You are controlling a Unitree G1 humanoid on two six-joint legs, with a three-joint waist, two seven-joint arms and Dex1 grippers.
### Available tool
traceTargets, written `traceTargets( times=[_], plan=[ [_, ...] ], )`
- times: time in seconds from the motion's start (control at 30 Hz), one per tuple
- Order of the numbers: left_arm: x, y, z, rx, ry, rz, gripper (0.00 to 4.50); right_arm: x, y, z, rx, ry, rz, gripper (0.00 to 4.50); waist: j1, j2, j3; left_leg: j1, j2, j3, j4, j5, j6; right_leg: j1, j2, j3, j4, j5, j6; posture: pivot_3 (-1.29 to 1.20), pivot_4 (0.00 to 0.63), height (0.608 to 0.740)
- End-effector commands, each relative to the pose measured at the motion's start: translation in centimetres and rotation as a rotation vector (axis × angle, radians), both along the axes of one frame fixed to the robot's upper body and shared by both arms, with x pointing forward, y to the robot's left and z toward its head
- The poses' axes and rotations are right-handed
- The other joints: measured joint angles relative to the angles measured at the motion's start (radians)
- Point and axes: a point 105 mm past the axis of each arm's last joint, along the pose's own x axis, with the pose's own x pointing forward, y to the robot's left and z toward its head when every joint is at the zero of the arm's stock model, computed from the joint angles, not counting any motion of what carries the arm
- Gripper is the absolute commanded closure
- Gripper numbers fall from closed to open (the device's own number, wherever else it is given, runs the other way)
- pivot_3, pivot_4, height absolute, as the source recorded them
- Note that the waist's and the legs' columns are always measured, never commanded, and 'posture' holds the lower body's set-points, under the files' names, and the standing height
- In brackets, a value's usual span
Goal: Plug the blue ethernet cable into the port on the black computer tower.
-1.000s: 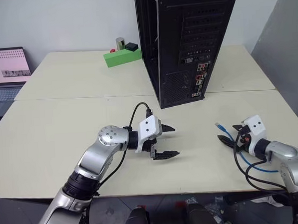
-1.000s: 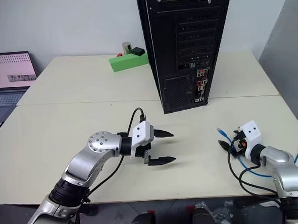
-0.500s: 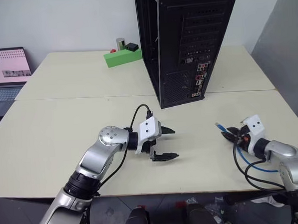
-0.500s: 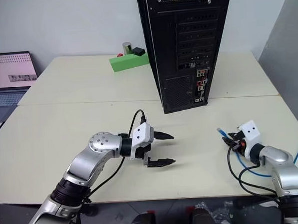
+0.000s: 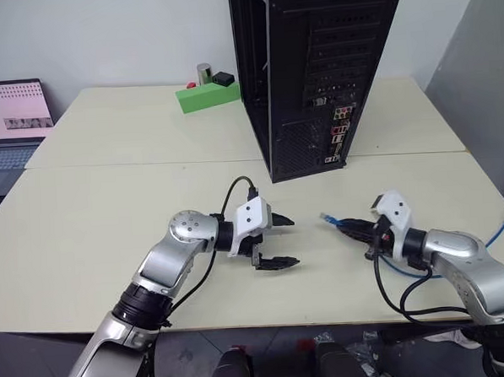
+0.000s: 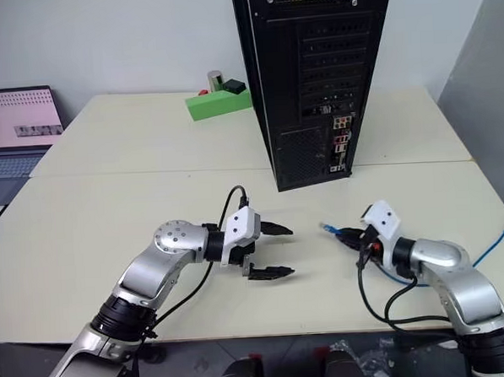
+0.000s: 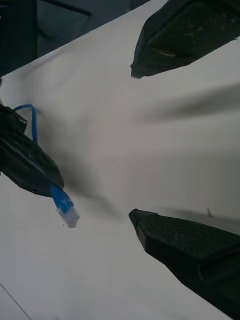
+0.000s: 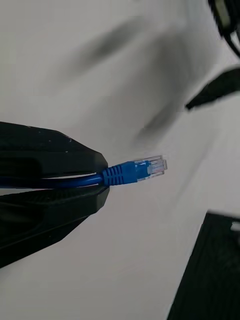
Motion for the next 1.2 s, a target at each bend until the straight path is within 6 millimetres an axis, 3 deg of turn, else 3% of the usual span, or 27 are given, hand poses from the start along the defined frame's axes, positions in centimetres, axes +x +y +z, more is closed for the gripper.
traceTargets(
  times=[0.03,0.43,0.57,0.67,1.1,1.2],
  plan=[
    [0.2,0.0,0.5,0.029,-0.062,-0.046,0.0,-1.1,1.7,1.4,-0.02,-0.035,0.104,4.49,-0.001,0.0,0.0,0.0,0.0,0.0,0.0,0.0,0.0,0.0,0.0,0.0,0.0,0.0,0.0,0.0,0.15,0.74],
    [0.6,-0.8,0.7,0.011,-0.075,-0.062,0.0,-1.5,2.9,1.0,-0.065,-0.041,0.161,4.5,-0.001,0.0,0.0,0.0,0.0,0.0,0.0,0.0,0.0,0.0,0.0,0.0,0.0,0.0,0.0,0.0,0.15,0.74],
    [0.6,-0.9,1.0,-0.001,-0.064,-0.066,0.67,-1.5,3.2,1.0,-0.068,-0.043,0.171,4.5,-0.001,0.0,0.0,0.0,0.0,0.0,0.0,0.0,0.0,0.0,0.0,0.0,0.0,0.0,0.0,0.0,0.15,0.74],
    [0.5,-1.0,0.9,0.002,-0.062,-0.071,1.48,-1.5,3.4,1.1,-0.065,-0.048,0.177,4.5,-0.001,0.0,0.0,0.0,0.0,0.0,0.0,0.0,0.0,0.0,0.0,0.0,0.0,0.0,0.0,0.0,0.15,0.74],
    [0.7,-1.3,0.6,-0.003,-0.075,-0.064,4.16,-1.7,3.8,1.2,-0.074,-0.065,0.196,4.5,-0.001,0.0,0.0,0.0,0.0,0.0,0.0,0.0,0.0,0.0,0.0,0.0,0.0,0.0,0.0,0.0,0.15,0.74],
    [0.8,-1.2,0.5,-0.001,-0.082,-0.06,4.19,-1.5,3.7,1.3,-0.072,-0.065,0.197,4.5,-0.001,0.0,0.0,0.0,0.0,-0.001,0.0,0.0,0.0,0.0,0.0,0.0,0.0,0.0,0.0,0.0,0.15,0.74]
  ],
)
